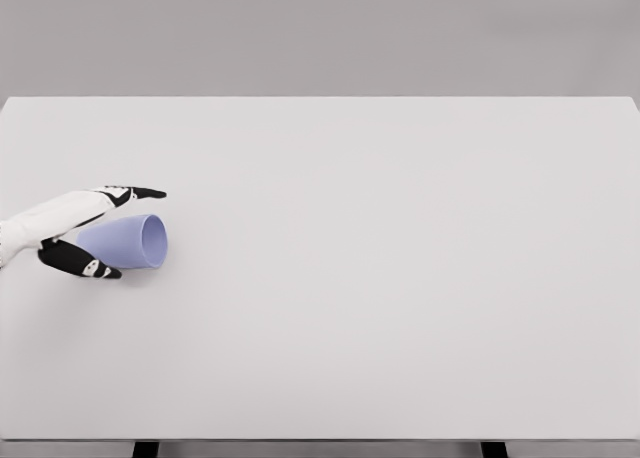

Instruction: Flip the cup with left arm and place it on the table

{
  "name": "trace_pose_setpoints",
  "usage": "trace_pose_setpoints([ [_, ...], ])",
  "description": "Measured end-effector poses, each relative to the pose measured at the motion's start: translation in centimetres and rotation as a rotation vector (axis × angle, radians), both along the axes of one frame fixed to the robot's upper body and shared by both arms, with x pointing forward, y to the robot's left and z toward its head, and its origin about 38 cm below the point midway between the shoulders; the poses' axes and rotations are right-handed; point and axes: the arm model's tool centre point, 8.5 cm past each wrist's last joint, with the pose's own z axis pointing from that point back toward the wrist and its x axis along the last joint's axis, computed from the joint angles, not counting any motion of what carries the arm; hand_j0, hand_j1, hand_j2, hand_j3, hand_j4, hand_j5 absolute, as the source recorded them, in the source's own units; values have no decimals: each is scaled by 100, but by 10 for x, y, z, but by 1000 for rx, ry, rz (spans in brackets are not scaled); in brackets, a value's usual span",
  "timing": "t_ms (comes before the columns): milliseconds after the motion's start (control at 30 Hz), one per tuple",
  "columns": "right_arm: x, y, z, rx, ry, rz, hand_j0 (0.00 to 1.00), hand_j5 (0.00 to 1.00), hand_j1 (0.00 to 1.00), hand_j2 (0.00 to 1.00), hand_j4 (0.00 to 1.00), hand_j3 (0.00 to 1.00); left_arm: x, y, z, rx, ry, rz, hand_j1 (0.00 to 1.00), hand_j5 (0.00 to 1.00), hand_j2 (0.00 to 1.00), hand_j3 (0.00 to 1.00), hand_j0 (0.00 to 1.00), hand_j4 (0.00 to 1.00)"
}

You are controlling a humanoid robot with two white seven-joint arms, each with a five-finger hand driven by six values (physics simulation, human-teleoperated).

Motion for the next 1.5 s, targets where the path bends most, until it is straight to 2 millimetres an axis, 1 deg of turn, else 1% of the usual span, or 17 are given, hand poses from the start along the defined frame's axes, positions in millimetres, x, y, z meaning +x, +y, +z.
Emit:
trace_pose_setpoints([
  [200,0,0,0,0,0,0,100,100,100,100,100,100,1,-4,-12,9,46,25,100,100,100,100,100,100],
  [533,0,0,0,0,0,0,100,100,100,100,100,100,4,-6,-21,-11,63,52,100,100,100,100,100,100],
  [633,0,0,0,0,0,0,100,100,100,100,100,100,5,-6,-21,-15,62,56,100,100,100,100,100,100],
  [767,0,0,0,0,0,0,100,100,100,100,100,100,11,-5,-20,-26,52,70,100,100,100,100,100,100],
  [933,0,0,0,0,0,0,100,100,100,100,100,100,15,-4,-30,-16,54,88,100,100,100,100,100,100],
  [1100,0,0,0,0,0,0,100,100,100,100,100,100,15,-8,-37,-15,57,87,100,100,100,100,100,100],
  [1300,0,0,0,0,0,0,100,100,100,100,100,100,15,-11,-39,-16,56,84,100,100,100,100,100,100],
  [1333,0,0,0,0,0,0,100,100,100,100,100,100,15,-11,-39,-17,56,84,97,97,97,97,97,97],
  [1433,0,0,0,0,0,0,100,100,100,100,100,100,15,-13,-40,-22,58,82,80,80,80,80,80,80],
  [1500,0,0,0,0,0,0,100,100,100,100,100,100,15,-14,-40,-24,60,80,73,73,73,73,73,73],
])
